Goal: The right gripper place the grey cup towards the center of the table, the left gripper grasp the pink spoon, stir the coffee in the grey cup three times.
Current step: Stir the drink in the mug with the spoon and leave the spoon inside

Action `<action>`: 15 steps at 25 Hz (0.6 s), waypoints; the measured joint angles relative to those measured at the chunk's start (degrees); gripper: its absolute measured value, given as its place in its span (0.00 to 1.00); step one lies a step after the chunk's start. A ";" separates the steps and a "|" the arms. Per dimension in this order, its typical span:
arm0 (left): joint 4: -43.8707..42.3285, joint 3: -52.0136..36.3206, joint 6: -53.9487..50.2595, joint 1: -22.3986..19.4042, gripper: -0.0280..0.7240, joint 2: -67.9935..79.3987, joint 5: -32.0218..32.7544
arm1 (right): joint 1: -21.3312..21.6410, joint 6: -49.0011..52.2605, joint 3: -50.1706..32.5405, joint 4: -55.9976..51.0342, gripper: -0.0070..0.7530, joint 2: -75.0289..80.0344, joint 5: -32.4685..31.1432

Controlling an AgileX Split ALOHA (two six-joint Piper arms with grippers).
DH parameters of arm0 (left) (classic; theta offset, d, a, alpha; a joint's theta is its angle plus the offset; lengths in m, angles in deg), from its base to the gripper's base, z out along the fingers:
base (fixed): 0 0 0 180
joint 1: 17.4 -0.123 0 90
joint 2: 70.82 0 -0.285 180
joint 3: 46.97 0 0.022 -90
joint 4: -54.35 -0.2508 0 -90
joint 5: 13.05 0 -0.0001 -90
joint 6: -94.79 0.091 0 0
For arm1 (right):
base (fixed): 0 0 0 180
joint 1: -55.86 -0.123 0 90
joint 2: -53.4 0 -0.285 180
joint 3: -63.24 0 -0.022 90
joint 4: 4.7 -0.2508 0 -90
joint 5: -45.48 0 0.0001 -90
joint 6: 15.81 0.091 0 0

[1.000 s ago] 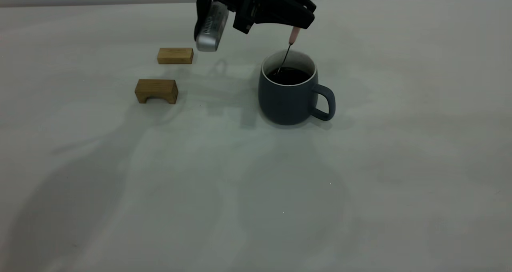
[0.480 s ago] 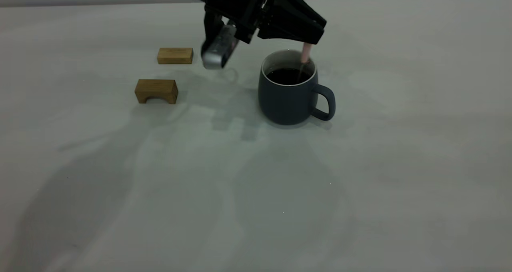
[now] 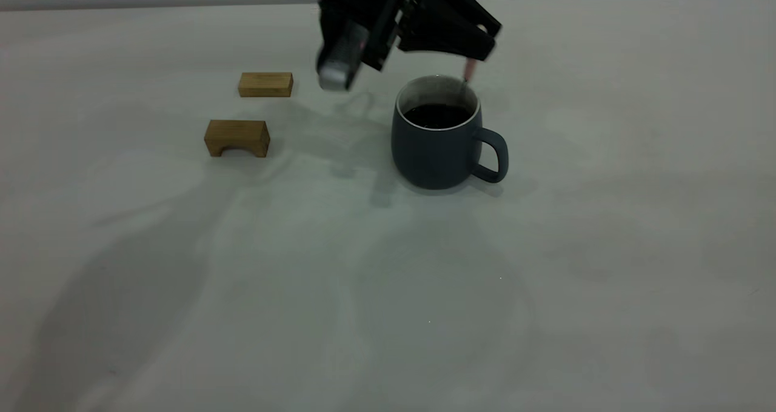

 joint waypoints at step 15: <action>-11.38 2.46 -4.30 0.03 0.27 -3.05 -4.73 | 0.00 0.00 0.00 0.00 0.32 0.00 0.00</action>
